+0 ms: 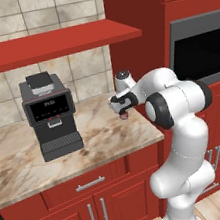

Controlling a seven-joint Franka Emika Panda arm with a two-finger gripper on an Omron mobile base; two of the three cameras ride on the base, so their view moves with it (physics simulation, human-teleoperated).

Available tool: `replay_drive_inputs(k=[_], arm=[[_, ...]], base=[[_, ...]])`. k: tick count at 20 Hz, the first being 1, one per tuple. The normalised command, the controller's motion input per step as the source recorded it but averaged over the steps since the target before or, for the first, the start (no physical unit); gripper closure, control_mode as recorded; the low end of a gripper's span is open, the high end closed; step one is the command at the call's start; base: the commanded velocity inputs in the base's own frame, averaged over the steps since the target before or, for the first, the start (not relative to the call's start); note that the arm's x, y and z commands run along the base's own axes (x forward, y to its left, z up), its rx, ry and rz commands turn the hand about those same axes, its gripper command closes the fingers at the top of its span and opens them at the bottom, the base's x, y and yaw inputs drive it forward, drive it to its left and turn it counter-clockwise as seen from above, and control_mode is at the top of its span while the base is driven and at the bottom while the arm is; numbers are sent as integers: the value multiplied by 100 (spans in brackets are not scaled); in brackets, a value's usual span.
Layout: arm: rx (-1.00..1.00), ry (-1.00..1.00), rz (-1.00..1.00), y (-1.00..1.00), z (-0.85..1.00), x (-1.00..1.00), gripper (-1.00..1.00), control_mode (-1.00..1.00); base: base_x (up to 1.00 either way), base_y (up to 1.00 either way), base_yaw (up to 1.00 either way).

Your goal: Four empty soda cans are scattered around the kitchen. Gather all the cans and cluster them next to the stove for recycling.

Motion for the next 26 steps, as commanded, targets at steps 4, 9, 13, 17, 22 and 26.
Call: replay_drive_inputs(k=[4, 9, 13, 17, 22, 26], arm=[[0, -3, -2, 0, -9, 24, -100, -100], [0, -3, -2, 0, -8, 28, -100, -100], [0, 0, -2, 0, -17, 23, -100, -100], [0, -2, -2, 0, -18, 25, -100, -100], [1, -2, -2, 0, -15, 24, -100, -100], [0, -1, -2, 0, -17, 21, -100, -100]], base=[[0, 0, 0], [0, 0, 0], [0, 0, 0], [0, 0, 0], [0, 0, 0], [0, 0, 0]])
